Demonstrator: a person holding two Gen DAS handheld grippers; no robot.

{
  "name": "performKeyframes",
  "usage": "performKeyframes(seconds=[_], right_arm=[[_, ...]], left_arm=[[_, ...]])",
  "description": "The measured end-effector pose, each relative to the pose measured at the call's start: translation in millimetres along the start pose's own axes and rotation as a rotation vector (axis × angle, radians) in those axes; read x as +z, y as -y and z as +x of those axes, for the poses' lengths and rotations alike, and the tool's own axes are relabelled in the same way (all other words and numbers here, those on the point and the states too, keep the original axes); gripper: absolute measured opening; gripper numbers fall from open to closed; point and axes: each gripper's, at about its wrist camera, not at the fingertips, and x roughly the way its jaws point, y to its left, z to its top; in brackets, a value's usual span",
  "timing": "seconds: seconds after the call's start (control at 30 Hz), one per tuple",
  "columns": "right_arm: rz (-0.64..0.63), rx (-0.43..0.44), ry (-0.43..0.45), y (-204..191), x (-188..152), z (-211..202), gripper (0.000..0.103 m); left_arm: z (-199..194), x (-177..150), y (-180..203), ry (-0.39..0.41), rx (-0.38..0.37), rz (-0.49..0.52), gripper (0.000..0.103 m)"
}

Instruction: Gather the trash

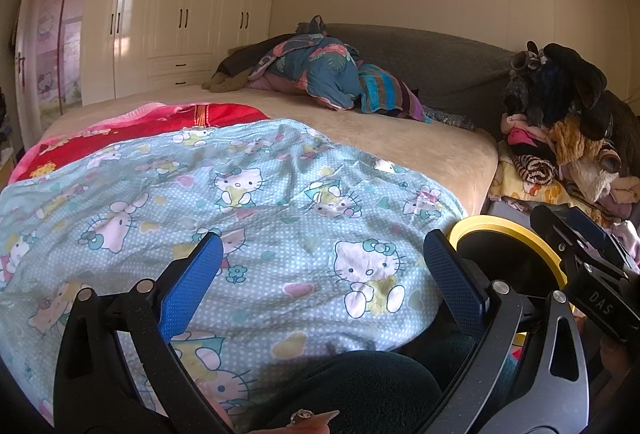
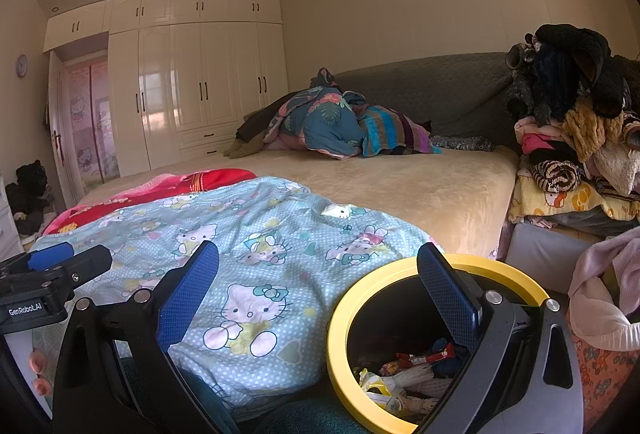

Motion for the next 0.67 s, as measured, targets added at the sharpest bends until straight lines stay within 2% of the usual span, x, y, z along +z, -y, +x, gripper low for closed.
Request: performKeyframes(seconds=[0.13,0.27,0.33,0.4,0.43,0.47,0.57,0.63,0.67], right_arm=[[-0.014,0.017,-0.009,-2.7,0.7,2.7,0.097],[-0.005,0.136,-0.075,-35.5,19.0,26.4,0.097],[-0.023,0.22,-0.115,-70.5,27.6,43.4,0.097],[-0.035,0.318,-0.178,-110.1,31.7,61.3,0.097],[-0.056,0.391,-0.242,-143.7,29.5,77.4,0.097],[-0.084,0.429,-0.304,-168.8,27.2,90.1,0.097],[-0.195,0.579,-0.55,-272.6,-2.6,136.1,0.097],[-0.244,0.619,-0.644,-332.2,-31.1,155.0,0.097],[-0.264,0.62,-0.674,-352.5,-41.7,161.3,0.097]], left_arm=[[0.4,0.5,-4.3,-0.007,0.029,-0.025,0.092],[-1.2,7.0,-34.2,0.011,0.095,-0.115,0.092],[-2.4,12.2,-67.6,0.011,0.188,-0.152,0.092],[-5.6,12.4,-116.0,-0.003,0.277,-0.235,0.092],[-7.6,10.3,-140.9,-0.016,0.336,-0.276,0.092],[-9.5,7.2,-163.1,-0.03,0.391,-0.31,0.092],[-20.7,-16.4,-258.4,-0.111,0.644,-0.423,0.092],[-25.4,-34.2,-306.7,-0.181,0.759,-0.476,0.092],[-27.0,-41.8,-324.8,-0.21,0.787,-0.505,0.092]])
